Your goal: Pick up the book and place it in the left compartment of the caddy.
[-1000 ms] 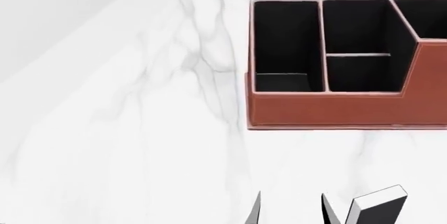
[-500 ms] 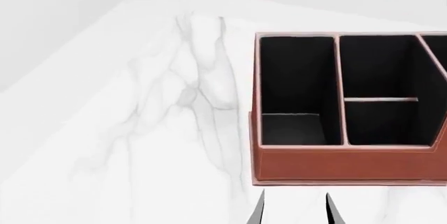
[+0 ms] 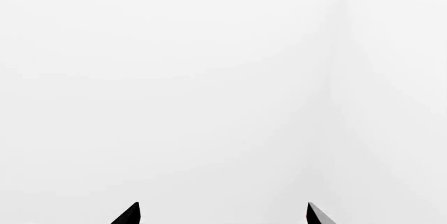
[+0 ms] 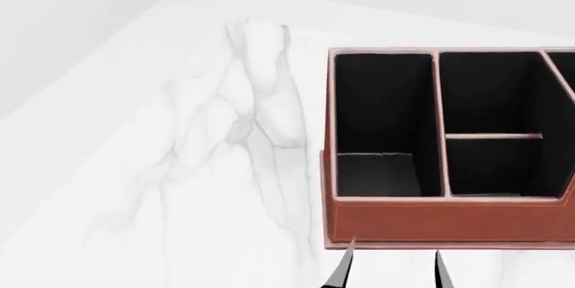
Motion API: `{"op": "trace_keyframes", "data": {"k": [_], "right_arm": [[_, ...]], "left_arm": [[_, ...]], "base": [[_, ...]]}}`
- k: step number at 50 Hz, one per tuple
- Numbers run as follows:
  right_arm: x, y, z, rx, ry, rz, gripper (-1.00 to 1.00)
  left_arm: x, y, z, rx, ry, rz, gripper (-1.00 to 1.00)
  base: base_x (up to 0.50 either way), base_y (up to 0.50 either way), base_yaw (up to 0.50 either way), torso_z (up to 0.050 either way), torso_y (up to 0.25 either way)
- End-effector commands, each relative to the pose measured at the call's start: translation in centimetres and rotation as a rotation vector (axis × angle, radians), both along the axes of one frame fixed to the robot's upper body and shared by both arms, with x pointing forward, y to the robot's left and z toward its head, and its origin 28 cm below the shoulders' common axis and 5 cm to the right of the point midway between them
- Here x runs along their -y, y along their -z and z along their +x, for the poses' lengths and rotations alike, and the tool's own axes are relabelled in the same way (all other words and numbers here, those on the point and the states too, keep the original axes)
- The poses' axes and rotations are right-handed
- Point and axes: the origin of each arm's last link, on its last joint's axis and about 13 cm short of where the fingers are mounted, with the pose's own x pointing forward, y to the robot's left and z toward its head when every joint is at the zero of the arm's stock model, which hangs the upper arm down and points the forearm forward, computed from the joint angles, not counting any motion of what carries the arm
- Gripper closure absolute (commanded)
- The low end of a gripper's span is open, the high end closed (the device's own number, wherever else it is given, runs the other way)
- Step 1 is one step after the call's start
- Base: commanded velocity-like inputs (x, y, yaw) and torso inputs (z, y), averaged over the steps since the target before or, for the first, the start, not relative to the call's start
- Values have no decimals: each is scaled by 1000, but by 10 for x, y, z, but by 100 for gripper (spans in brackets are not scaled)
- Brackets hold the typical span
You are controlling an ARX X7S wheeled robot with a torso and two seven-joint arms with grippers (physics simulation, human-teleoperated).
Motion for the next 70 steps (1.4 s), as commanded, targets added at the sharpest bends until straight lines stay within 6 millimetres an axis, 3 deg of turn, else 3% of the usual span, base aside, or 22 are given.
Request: {"op": "trace_keyframes", "data": {"k": [1, 4, 12, 18, 35, 43, 70], "right_arm": [[-15, 4, 8, 13, 155, -6, -100], [-22, 8, 13, 12, 311, 18, -100], [-22, 15, 11, 37, 507, 165, -100], [-15, 8, -2, 84, 659, 190, -100], [-1, -25, -52, 158, 651, 286, -100], [1, -24, -64, 162, 677, 347, -100], [6, 8, -39, -38, 754, 346, -100]], "left_arm": [[4, 2, -5, 3, 71, -12, -100], [5, 1, -5, 3, 72, -9, -100], [3, 0, -5, 4, 68, -17, -100], [3, 0, -6, 7, 65, -18, -100], [4, 2, -6, 3, 64, -12, -100], [2, 3, -7, 3, 63, -13, -100], [2, 1, -7, 6, 58, -22, -100]], "base": [[0, 0, 0, 0, 0], [0, 0, 0, 0, 0], [0, 0, 0, 0, 0], [0, 0, 0, 0, 0], [0, 0, 0, 0, 0], [0, 0, 0, 0, 0], [0, 0, 0, 0, 0]]}}
